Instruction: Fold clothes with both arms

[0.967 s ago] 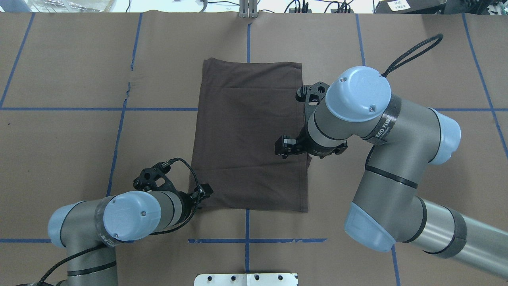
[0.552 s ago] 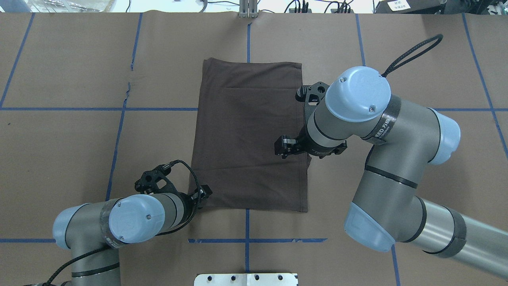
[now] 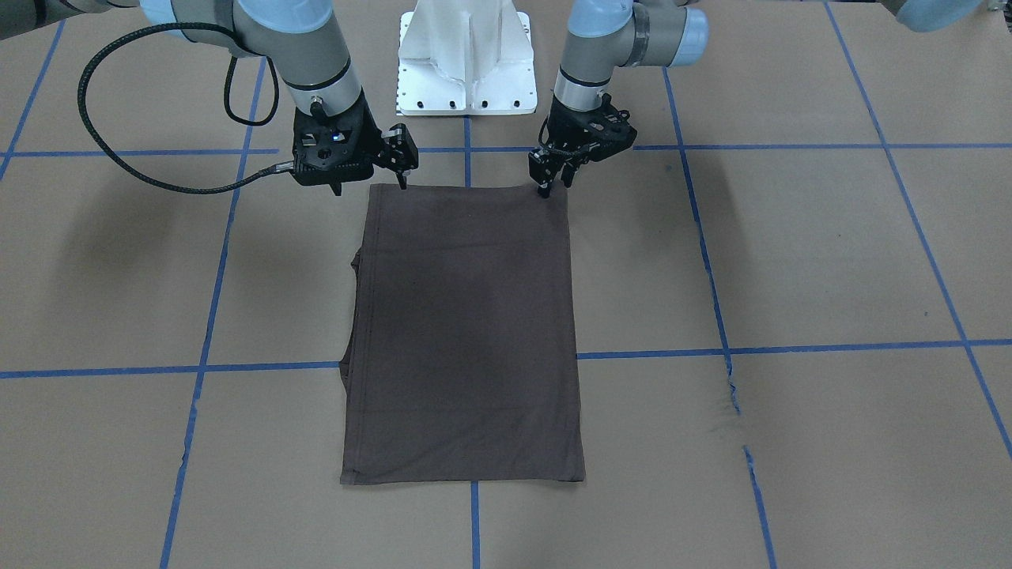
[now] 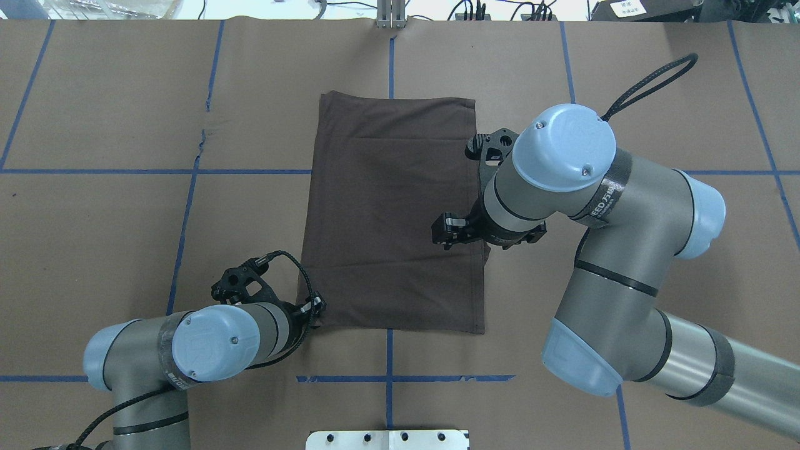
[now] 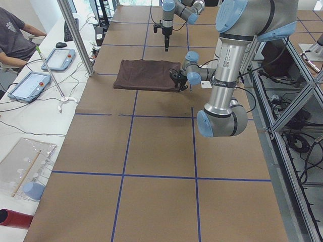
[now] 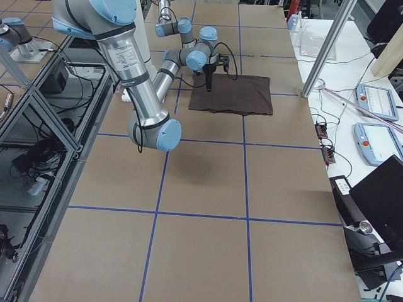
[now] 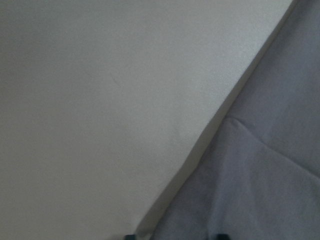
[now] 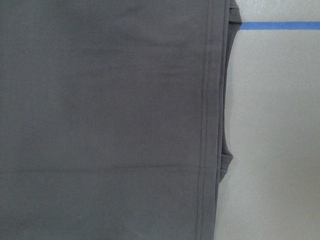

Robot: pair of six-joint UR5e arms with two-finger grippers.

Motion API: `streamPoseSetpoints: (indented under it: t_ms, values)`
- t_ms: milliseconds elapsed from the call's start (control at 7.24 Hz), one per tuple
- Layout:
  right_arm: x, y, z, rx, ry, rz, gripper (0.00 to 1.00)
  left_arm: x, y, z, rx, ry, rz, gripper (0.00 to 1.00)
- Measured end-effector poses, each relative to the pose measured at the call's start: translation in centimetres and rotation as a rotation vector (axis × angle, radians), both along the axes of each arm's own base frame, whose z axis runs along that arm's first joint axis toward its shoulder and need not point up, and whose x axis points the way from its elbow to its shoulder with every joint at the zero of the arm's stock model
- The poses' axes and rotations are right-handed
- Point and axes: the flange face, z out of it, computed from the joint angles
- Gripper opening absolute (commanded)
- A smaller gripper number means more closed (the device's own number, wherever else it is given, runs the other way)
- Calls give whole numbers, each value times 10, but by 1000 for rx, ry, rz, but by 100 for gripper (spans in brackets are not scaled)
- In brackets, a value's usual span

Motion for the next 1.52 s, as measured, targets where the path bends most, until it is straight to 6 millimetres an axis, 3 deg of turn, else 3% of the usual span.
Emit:
streamPoseSetpoints:
  t_ms: [414, 690, 1105, 1381, 1519]
  values:
    - [0, 0, 1, -1, 1, 0, 100, -2, 0, -2, 7, 1, 4, 0]
    - [-4, 5, 1, -38, 0, 22, 100, -11, 1, -15, 54, 14, 40, 0]
    - [-43, 52, 4, -297, -59, 188, 100, -18, 3, -24, 86, 27, 62, 0]
    - [-82, 79, 20, -453, -69, 378, 100, -18, 4, -25, 88, 27, 65, 0]
    - [-98, 83, 33, -501, -48, 453, 100, -17, 4, -25, 88, 28, 65, 0]
